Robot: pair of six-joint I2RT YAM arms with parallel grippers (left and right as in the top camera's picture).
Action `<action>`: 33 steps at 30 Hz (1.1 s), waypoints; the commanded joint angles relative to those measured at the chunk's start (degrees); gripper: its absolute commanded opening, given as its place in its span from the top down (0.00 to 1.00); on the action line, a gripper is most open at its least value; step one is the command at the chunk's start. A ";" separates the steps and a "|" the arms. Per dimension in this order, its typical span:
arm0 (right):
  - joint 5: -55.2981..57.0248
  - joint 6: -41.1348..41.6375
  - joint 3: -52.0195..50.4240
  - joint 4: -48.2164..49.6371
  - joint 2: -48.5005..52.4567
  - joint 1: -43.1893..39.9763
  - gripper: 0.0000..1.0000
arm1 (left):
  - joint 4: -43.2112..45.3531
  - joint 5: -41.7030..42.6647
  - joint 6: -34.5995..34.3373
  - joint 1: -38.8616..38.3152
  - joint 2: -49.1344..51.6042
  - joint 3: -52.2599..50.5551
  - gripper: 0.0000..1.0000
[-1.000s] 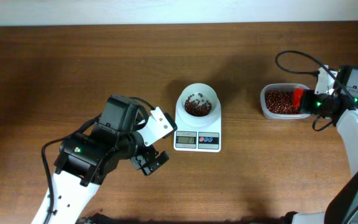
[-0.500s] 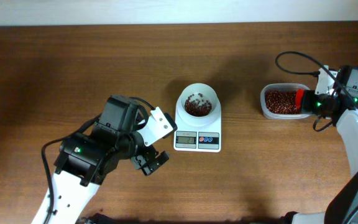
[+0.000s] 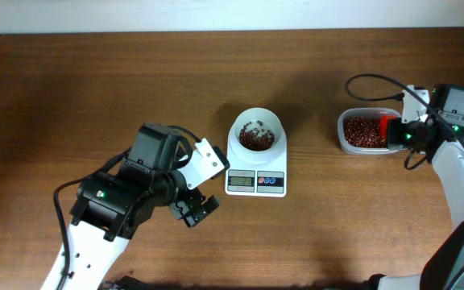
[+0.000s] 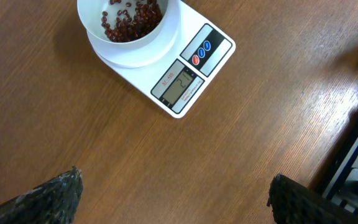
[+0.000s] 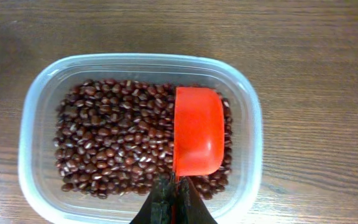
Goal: Scoop and weigh 50g on scale
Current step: 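Scoop more beans from the tub with the right gripper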
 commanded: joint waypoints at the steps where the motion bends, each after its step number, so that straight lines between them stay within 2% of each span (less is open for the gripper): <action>1: -0.20 -0.37 -0.22 -1.05 -0.22 1.31 0.96 | 0.09 -0.17 0.90 0.33 -0.31 1.11 0.01; 8: -7.61 -0.39 -0.22 -2.95 -0.11 1.29 0.96 | 0.07 -0.17 0.90 0.33 -0.31 1.11 0.01; 15: -8.46 -0.39 -0.22 -5.33 1.40 1.29 0.96 | 0.09 -0.17 0.90 0.33 -0.31 1.11 0.01; 20: -15.04 -0.39 -0.22 -5.31 3.87 1.29 0.96 | 0.09 -0.17 0.90 0.33 -0.31 1.11 0.01; 25: -16.46 -0.31 -0.22 -5.33 3.96 1.11 0.96 | 0.09 -0.17 0.90 0.33 -0.31 1.11 0.01; 31: -16.50 7.63 -0.20 -4.26 3.96 0.33 0.96 | 0.07 -0.17 0.90 0.33 -0.31 1.11 0.01; 33: -17.81 7.85 -0.20 -4.24 3.96 -0.48 0.96 | 0.09 -0.17 0.90 0.33 -0.31 1.11 0.01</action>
